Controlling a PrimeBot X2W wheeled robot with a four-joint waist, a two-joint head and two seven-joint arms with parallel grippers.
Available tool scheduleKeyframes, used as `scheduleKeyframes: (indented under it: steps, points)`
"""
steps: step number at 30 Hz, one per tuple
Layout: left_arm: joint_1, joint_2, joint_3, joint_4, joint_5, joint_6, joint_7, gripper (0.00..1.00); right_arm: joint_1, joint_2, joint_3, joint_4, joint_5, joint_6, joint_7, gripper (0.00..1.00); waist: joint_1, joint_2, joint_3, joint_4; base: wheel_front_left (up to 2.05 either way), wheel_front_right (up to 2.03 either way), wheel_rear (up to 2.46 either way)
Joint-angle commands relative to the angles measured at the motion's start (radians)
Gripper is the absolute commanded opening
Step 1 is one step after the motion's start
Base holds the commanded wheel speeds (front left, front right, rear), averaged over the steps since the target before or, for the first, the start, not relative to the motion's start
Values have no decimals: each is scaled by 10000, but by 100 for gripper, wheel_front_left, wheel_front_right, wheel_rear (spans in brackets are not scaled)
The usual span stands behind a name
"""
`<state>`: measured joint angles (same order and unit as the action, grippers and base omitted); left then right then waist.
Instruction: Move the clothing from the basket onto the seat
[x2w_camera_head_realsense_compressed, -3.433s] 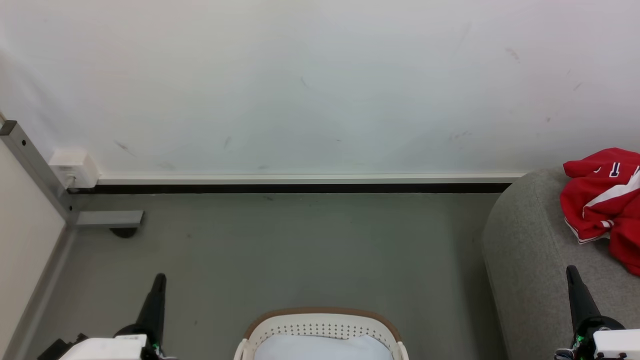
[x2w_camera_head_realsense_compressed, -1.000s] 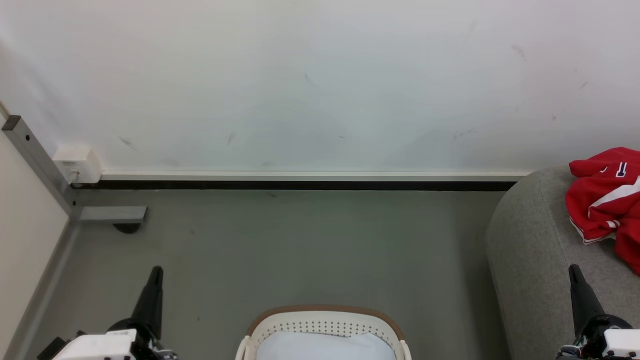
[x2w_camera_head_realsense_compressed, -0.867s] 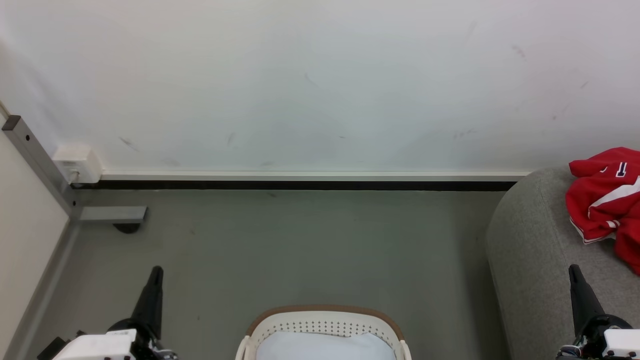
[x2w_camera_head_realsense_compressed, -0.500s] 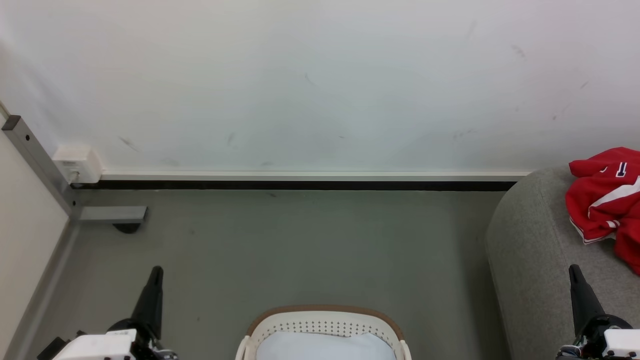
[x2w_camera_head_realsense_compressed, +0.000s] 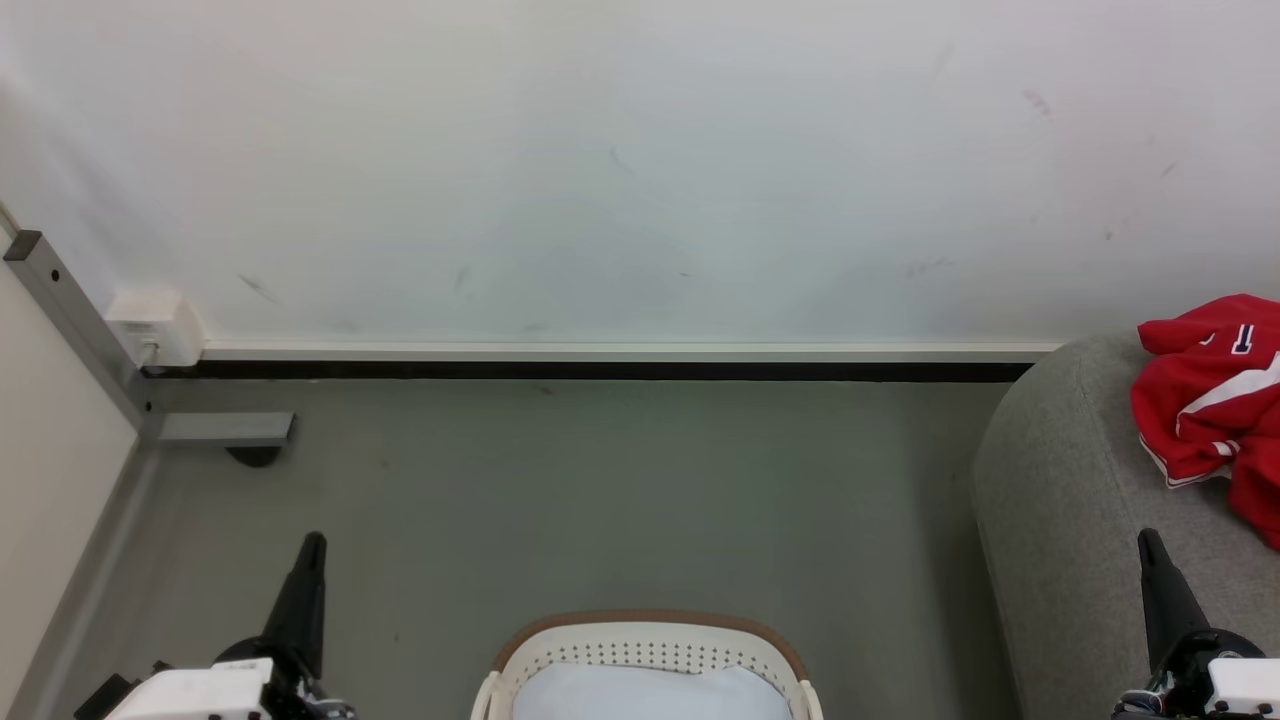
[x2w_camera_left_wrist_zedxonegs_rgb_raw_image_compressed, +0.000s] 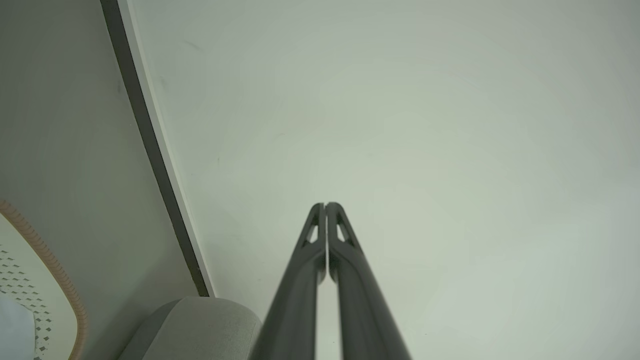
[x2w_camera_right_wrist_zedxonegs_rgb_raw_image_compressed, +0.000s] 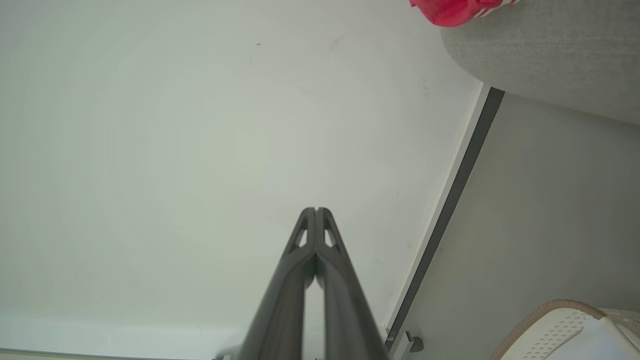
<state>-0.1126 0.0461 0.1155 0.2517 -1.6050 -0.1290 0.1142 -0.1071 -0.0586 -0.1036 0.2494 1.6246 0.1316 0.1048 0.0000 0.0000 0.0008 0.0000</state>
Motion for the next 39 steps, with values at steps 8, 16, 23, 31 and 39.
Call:
scheduleKeyframes:
  steps: [8,16,23,31,39]
  points:
    - [-61,77,16,-24,-124,-45,52,0,-130,18,-42,9,-56,-17,54,0,0,0,0,0,0,0,0]
    - [-61,77,16,-24,-124,-45,51,0,-131,23,-49,9,-58,-17,62,0,0,0,0,0,0,0,0]
    - [-61,77,15,-24,-124,-45,51,0,-131,29,-54,10,-67,-17,70,0,0,0,0,0,0,0,0]
    - [-61,77,15,-24,-125,-45,51,0,-131,33,-62,11,-75,-18,77,0,0,0,0,0,0,0,0]
    - [-61,77,14,-25,-125,-45,49,0,-131,38,-68,9,-82,-18,59,0,0,0,0,0,0,0,0]
